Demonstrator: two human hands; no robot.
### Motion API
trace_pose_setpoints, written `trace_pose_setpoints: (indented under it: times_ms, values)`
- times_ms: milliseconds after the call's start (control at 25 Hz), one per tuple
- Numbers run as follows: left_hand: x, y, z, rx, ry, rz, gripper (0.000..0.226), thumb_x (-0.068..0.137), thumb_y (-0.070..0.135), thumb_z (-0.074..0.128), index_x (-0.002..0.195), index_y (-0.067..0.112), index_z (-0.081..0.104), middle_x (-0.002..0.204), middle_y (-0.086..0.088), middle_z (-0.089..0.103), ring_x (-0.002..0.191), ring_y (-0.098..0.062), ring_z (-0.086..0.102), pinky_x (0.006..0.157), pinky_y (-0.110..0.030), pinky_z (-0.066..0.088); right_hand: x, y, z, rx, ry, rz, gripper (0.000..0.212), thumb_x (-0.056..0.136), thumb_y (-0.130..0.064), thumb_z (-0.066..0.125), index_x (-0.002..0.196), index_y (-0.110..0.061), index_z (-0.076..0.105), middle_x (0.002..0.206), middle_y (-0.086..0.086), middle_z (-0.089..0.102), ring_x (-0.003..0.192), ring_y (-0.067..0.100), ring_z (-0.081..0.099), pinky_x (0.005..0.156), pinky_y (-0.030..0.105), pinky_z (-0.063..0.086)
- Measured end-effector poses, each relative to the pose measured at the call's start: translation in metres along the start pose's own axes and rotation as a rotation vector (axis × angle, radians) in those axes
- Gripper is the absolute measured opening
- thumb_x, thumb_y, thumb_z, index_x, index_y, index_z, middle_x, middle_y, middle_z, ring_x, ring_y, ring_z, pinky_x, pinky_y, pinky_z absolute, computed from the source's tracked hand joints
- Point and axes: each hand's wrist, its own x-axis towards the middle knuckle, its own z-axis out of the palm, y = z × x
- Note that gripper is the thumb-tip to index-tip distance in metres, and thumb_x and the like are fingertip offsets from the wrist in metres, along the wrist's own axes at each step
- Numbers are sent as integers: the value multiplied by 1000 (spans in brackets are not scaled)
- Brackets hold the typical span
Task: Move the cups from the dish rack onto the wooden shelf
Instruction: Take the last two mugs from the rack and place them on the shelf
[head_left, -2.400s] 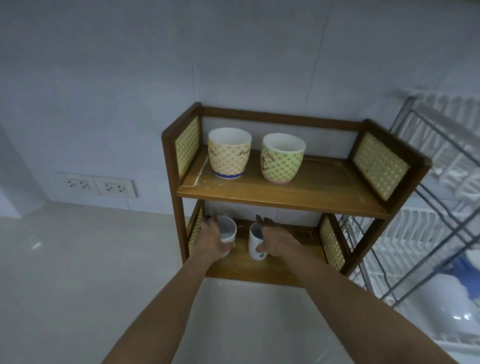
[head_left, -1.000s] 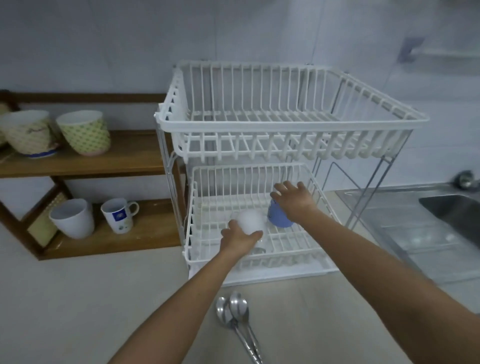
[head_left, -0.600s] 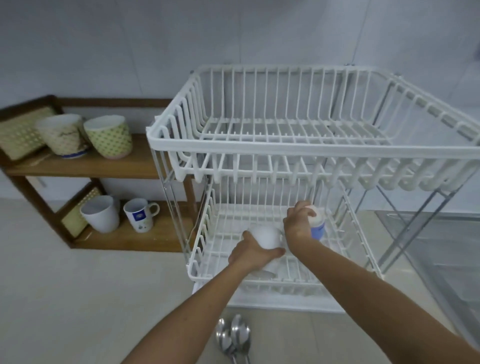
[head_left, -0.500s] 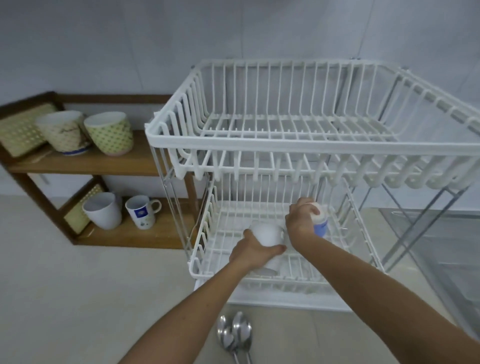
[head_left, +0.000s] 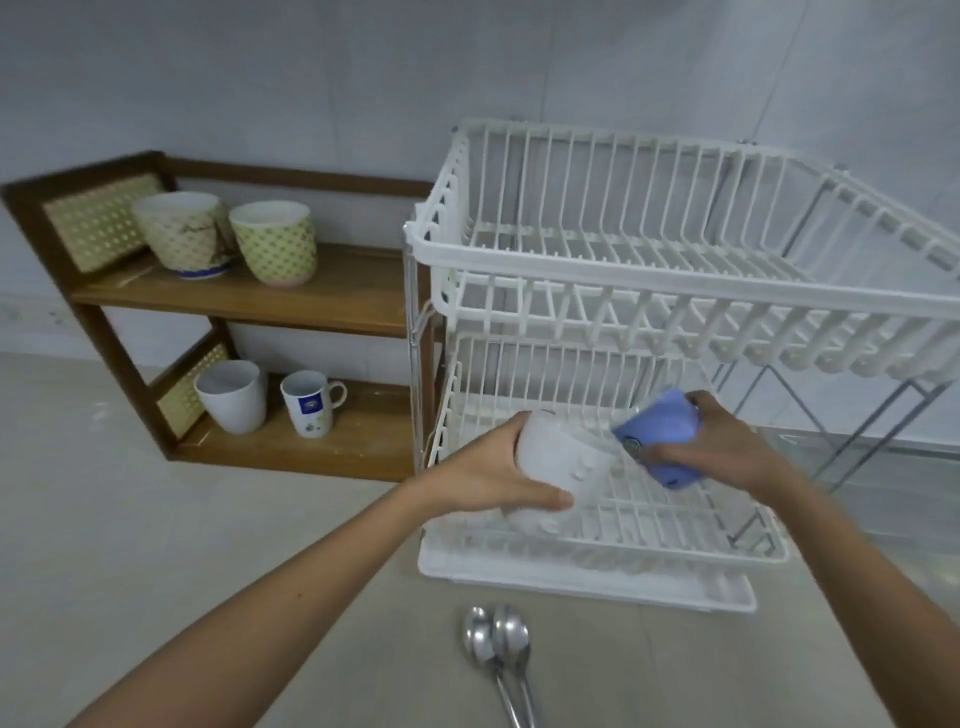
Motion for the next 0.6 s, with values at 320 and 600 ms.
trace_pose_setpoints:
  times_ms: [320,600]
  values:
    - [-133,-41,-104,-73,-272,31,80,63,22,84,129,39,43,127,16,58,121,-9,53,93,-24,50,-107,-55,74,555,-5,-285,103,33,-46,92,124,-22,50,111,-11,71,99,9,67,72,20,56]
    - [-180,-110,-188,21,101,-173,85,52,38,90,123,41,42,115,15,61,108,-7,59,79,-23,55,-135,-202,169,655,-30,-469,94,44,-51,90,122,-23,47,112,-16,67,105,6,63,79,18,53]
